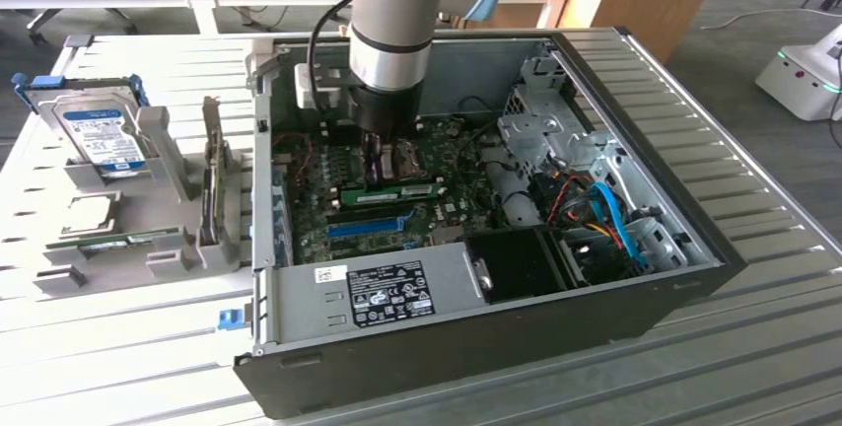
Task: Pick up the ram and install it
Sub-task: 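Press down the ram until it locks into place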
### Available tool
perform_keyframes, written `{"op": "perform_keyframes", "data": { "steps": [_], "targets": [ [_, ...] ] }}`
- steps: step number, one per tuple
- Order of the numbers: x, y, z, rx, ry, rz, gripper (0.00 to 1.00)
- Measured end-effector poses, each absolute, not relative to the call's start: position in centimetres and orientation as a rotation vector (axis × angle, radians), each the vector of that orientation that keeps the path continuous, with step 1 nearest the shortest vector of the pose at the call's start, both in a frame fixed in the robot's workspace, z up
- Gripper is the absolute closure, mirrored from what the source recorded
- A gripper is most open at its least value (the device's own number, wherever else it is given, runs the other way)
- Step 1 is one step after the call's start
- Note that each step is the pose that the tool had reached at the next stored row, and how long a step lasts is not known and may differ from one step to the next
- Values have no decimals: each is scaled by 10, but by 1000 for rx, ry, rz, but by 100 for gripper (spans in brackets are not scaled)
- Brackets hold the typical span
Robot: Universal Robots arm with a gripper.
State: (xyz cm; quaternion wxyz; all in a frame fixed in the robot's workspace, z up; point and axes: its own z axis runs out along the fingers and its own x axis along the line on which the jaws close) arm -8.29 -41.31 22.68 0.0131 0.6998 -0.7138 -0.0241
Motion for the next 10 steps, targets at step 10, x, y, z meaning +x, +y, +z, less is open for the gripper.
{"op": "perform_keyframes", "data": {
  "steps": [10],
  "targets": [
    [-83,-413,224,2181,-2224,-76,89]
  ]
}}
